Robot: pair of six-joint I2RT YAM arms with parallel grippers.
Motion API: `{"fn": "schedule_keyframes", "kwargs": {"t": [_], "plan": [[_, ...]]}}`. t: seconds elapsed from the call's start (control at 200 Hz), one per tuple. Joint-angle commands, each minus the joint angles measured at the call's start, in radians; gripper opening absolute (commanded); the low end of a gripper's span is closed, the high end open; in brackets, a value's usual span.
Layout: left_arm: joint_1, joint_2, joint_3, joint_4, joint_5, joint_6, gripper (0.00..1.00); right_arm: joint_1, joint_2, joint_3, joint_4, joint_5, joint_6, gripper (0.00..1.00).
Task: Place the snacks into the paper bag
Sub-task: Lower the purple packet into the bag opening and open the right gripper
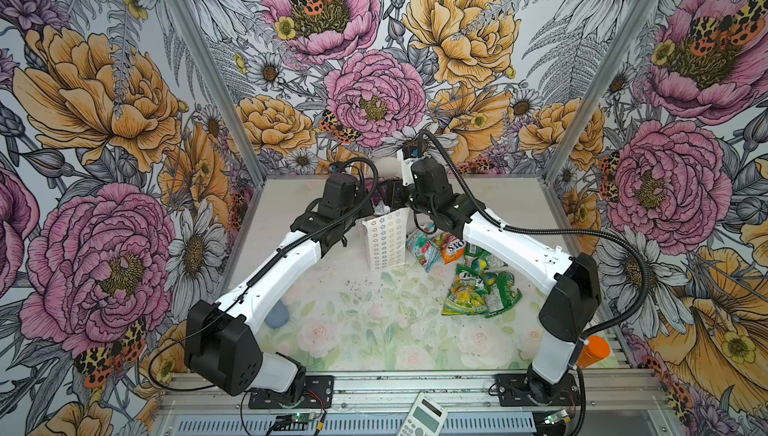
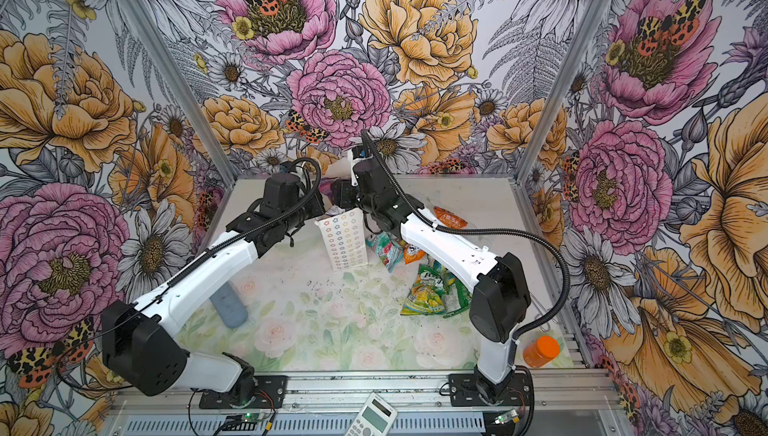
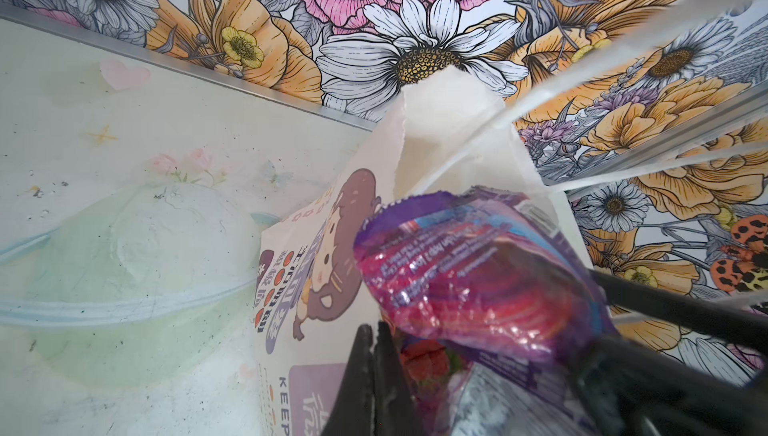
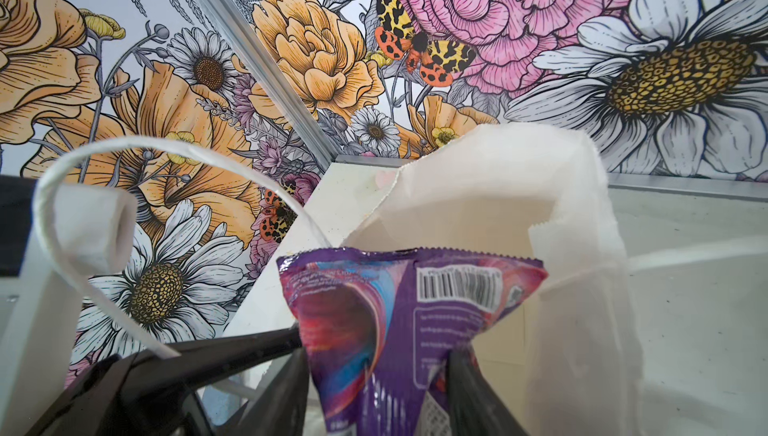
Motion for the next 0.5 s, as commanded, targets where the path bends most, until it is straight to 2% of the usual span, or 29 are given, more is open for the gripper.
{"fn": "schedule_keyframes", "kwargs": {"t": [0.0, 0.18, 0.225, 0.49], "plan": [[-0.008, -0.014, -0.011, 0.033, -0.02, -0.016, 0.0, 0.008, -0.04, 0.018, 0.012, 0.01, -0.014, 0.57], [-0.007, -0.028, -0.028, 0.032, -0.05, -0.039, 0.0, 0.007, -0.054, 0.004, 0.01, 0.005, -0.021, 0.59], [-0.005, -0.034, -0.034, 0.036, -0.089, -0.044, 0.0, 0.006, -0.057, 0.001, 0.01, 0.006, -0.025, 0.59], [0.004, -0.035, -0.04, 0.035, -0.081, -0.05, 0.0, 0.006, -0.078, 0.001, 0.01, -0.051, -0.098, 0.64]]}}
